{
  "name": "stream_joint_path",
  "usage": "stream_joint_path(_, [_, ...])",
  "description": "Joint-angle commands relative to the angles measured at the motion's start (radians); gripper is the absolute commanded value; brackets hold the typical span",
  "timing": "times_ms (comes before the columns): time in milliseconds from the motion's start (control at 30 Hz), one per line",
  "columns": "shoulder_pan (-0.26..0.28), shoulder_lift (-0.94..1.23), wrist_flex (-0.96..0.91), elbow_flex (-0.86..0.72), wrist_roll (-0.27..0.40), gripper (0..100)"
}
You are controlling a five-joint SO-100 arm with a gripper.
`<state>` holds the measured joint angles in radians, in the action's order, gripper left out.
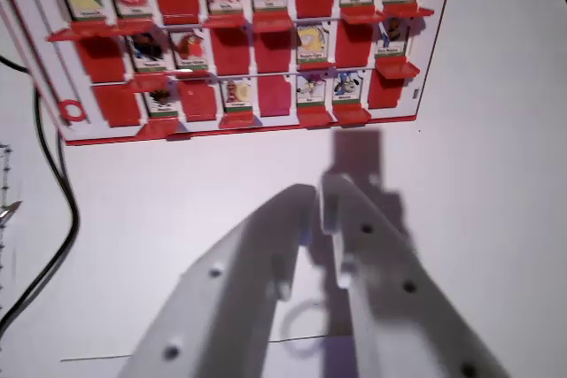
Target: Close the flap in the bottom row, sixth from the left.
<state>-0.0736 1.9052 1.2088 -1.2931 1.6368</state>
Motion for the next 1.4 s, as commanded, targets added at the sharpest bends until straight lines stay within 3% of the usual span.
stream_joint_path(0, [-0.031,0.066,-0.095,-0.055,0.015,0])
stream_joint_path(400, [-0.069,0.058,-0.357,-0.39,0.021,0])
stream_joint_path(767, [-0.1,-0.017,-0.666,-0.675,0.081,0])
stream_joint_path(1367, [-0.097,-0.307,-0.92,-0.661,0.08,0])
